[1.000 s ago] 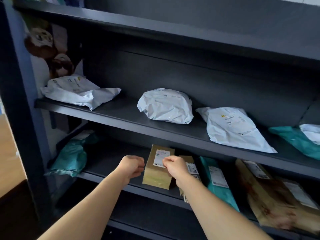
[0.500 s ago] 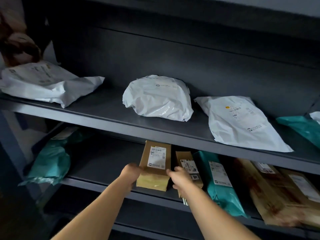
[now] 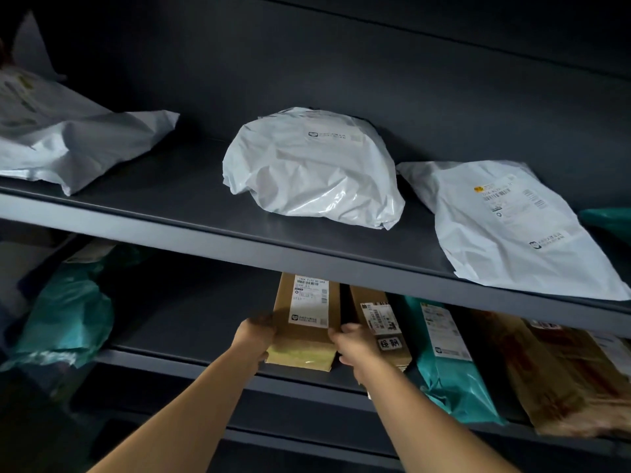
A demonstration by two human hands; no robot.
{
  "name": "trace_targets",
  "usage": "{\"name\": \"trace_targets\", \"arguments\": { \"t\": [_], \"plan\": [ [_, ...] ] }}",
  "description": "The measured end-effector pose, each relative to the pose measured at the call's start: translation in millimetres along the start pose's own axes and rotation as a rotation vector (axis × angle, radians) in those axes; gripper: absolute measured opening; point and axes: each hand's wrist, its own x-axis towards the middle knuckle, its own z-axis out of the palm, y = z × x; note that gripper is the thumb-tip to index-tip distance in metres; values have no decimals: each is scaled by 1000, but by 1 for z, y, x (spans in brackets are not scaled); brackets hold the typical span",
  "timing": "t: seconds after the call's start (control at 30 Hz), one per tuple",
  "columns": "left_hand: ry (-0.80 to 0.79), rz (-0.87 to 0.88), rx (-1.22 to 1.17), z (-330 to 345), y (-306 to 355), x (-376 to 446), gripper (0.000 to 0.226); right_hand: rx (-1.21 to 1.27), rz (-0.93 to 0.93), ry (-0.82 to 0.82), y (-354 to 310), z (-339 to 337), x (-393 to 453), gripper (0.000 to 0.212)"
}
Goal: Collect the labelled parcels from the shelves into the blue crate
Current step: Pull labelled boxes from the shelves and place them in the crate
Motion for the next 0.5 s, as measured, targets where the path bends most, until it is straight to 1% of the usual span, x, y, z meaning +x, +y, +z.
{"name": "trace_targets", "arguments": {
  "t": [0.07, 0.17, 0.27, 0.33, 0.4, 0.5],
  "plan": [
    [18, 30, -19, -1, -4, -2, 33, -1, 12, 17, 3, 0, 4, 45],
    [33, 64, -81, 1, -10, -6, 30, 60, 27, 59, 10, 3, 6, 43],
    [119, 99, -80, 4, -16, -3, 29, 117, 32, 85, 17, 7, 7, 37],
    [148, 115, -83, 5, -18, -2, 29, 150, 28, 93, 20, 8, 7, 30],
    [154, 127, -109, 4, -22, 1, 27, 170, 10, 95, 23, 8, 5, 25],
    [156, 157, -160, 2, -28, 3, 25, 184, -45, 111, 28, 9, 1, 25]
  ]
}}
